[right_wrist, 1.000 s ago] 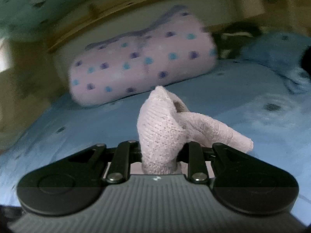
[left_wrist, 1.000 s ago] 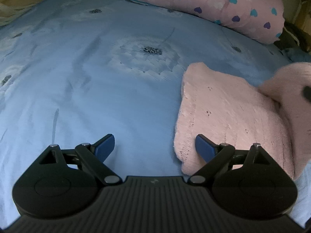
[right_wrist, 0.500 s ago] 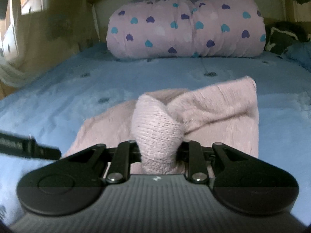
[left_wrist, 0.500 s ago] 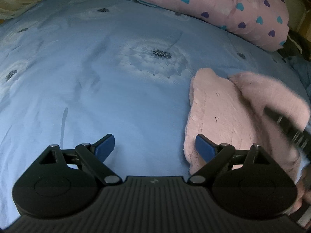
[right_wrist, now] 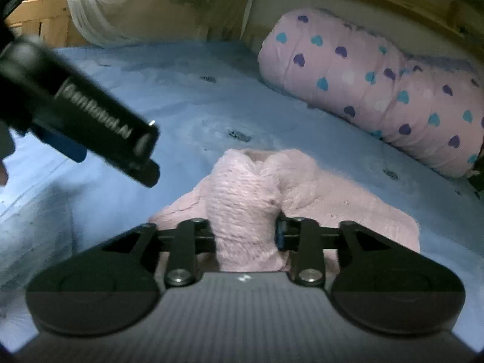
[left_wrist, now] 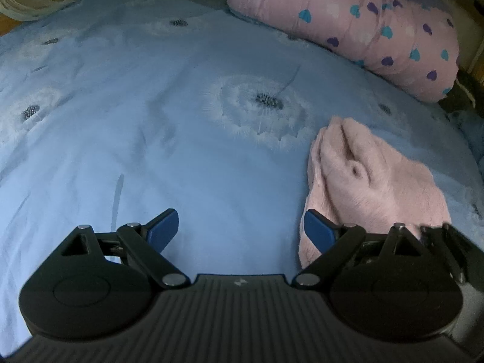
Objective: Fold small clothes
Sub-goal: 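Grasp a corner of the folded cardigan with the right tool, fold it over, open, then grasp the folded bundle edge with the left tool, tuck it under, open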
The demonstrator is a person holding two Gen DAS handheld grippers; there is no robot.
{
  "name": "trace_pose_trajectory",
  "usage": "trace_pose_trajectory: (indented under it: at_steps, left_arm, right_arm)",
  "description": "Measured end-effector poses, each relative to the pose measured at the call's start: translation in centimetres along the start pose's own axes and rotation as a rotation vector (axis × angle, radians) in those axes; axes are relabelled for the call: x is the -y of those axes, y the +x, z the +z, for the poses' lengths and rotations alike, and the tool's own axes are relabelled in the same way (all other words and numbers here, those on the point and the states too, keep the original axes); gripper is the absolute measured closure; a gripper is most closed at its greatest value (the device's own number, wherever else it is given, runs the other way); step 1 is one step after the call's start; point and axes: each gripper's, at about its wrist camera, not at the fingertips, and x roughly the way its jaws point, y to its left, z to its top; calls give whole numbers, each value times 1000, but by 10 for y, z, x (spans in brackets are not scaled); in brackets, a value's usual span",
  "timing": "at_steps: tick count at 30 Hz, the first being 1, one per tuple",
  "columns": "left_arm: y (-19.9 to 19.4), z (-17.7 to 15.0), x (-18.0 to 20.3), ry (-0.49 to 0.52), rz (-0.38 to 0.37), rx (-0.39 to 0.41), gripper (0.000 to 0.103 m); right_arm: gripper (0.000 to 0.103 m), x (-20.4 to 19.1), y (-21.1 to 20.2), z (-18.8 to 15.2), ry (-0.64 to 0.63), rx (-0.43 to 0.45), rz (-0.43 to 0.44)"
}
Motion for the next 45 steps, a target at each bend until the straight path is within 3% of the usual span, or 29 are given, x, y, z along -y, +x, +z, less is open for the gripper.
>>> trace_pose_trajectory:
  at_steps: [2,9,13,18,21,23,27,29,31,35,37,41,45]
  left_arm:
    - [-4,1,0,-11,-11,22,10]
    - [-24,0,22,22,-121,119,10]
    - [-33,-5,48,94,-193,174,11]
    - [-27,-15,79,181,-237,165,12]
    - [-18,-22,90,219,-227,137,24]
    - [-8,-25,93,224,-221,106,41]
    - [19,-27,91,165,-217,37,56]
    - [21,-26,88,139,-225,56,71]
    - [13,-23,83,109,-244,86,76]
    - [-14,-13,60,38,-224,173,79]
    - [-11,-11,45,17,-198,144,79]
    - [14,-17,21,-60,-189,8,78]
    - [14,-16,26,2,-192,17,76]
  right_arm:
    - [50,2,-9,0,47,12,53]
    - [51,37,-54,-6,228,70,164]
    - [51,59,-74,-15,291,101,131]
    - [51,84,-88,-34,362,97,40]
    - [51,99,-87,-46,432,87,-14]
    - [51,108,-87,-55,493,79,-36]
    - [50,120,-81,-68,569,60,-49]
    - [50,124,-80,-73,599,64,-38]
    - [50,127,-79,-74,626,72,-29]
    - [50,134,-83,-74,676,105,-55]
    - [49,137,-84,-73,684,109,-69]
    - [49,138,-77,-69,672,100,-68]
    - [49,130,-63,-67,661,67,-36]
